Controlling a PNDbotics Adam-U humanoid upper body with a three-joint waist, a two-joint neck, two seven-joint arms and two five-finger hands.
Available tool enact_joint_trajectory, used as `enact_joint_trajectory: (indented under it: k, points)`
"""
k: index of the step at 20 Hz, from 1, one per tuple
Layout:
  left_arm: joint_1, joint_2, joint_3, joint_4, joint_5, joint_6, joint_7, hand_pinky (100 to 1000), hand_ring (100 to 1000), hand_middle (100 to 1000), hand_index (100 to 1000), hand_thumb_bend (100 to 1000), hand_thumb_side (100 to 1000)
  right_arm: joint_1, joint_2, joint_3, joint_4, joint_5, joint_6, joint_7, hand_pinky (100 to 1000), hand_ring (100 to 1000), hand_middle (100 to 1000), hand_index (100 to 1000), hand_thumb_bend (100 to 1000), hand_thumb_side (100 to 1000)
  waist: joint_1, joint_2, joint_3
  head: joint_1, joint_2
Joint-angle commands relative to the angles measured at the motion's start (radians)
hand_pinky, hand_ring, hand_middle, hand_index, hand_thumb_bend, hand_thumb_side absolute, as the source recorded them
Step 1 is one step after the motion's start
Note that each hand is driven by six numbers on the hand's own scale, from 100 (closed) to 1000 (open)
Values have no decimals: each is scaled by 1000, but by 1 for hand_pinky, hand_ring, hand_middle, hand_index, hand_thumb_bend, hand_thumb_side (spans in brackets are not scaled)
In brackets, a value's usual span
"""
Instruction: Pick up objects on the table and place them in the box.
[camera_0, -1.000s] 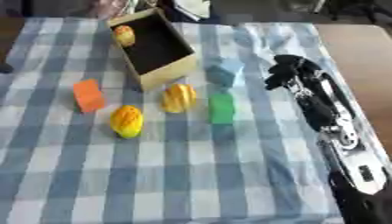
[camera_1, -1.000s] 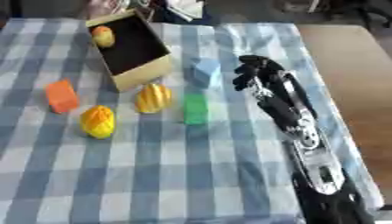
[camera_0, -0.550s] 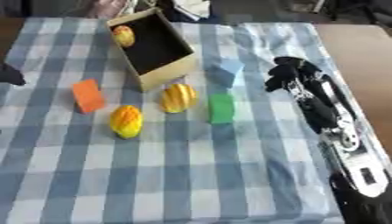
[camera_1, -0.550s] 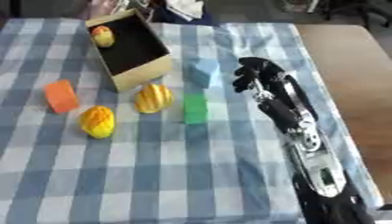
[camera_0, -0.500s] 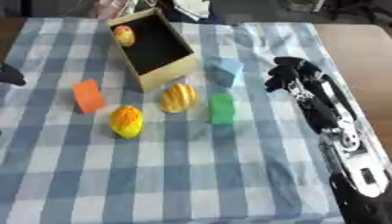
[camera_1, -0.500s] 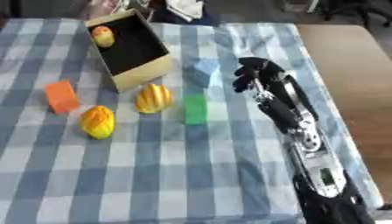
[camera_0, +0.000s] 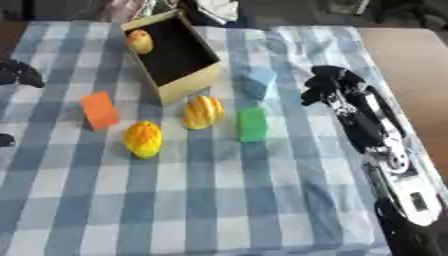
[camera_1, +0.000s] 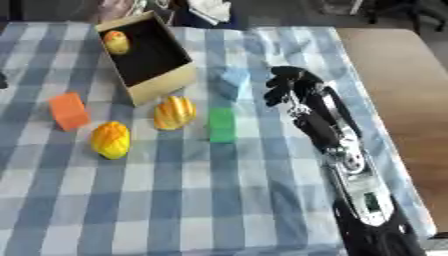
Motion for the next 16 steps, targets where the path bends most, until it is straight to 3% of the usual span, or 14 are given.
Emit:
enact_joint_trajectory:
  k: [1,16]
  points:
    - [-47,-18,-4,38,-39,-67,-29,796,764,841,921,522,487,-13,-2,1,-9,-8,-1,3,582,596,608,772,100,539,13,-30,-4,8,5]
    - [-179,-216,-10,253,-149,-132,-47,792,745,813,906,416,420,-15,15,7,-9,-12,0,10,582,596,608,772,100,540,5,-34,-27,33,5]
